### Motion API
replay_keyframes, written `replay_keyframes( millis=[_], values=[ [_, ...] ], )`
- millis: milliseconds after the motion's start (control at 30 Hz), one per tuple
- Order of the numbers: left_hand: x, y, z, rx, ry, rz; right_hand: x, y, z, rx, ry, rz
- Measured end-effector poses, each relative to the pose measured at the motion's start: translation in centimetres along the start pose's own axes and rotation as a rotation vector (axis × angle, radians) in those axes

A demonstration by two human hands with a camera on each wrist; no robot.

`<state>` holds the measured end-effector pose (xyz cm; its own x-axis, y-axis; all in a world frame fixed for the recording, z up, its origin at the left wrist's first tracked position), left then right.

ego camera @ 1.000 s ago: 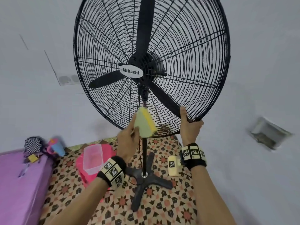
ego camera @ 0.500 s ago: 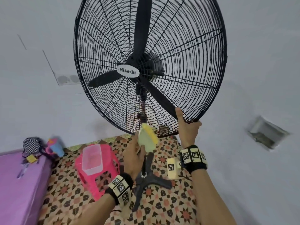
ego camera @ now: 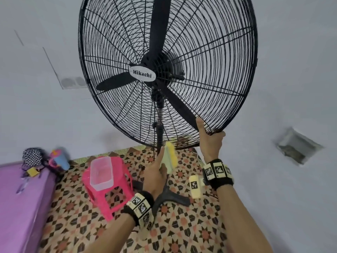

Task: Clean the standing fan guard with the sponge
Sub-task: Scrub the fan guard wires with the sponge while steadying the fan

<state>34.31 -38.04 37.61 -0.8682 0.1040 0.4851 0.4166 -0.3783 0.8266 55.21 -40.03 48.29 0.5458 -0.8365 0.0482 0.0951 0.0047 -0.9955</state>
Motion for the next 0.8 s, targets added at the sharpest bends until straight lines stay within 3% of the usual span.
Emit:
replay_keyframes(
  millis=[167, 367, 567, 733, 800],
  values=[
    [1.5, 1.2, 1.4, 0.013, 0.172, -0.01, 0.0, -0.1, -0.3, -0.007, 0.001, -0.001],
    [-2.3, 0.9, -2.7, 0.115, -0.137, -0.005, 0.1, -0.1, -0.5, 0.0, -0.005, 0.0],
    [0.4, 0.7, -0.9, 0.013, 0.166, -0.096, 0.1, -0.2, -0.6, 0.001, -0.008, -0.021],
    [-2.2, -0.7, -1.1, 0.071, 0.015, 0.024, 0.0, 0.2, -0.3, -0.014, -0.002, -0.012],
    [-2.8, -1.9, -2.2, 0.131, 0.017, 0.009, -0.1, 0.4, -0.3, -0.025, 0.001, -0.014]
  ],
)
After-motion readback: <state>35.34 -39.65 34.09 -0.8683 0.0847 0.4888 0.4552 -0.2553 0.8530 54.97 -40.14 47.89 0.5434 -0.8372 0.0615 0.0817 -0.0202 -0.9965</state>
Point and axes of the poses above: each hand's wrist, its own z-axis towards the middle knuckle, its own x-axis out of the back of the hand, y = z × x, the point moved 3 cm from there along z, towards the middle knuckle, and after that the axes turned 5 degrees about x, right-handed, at the moved point
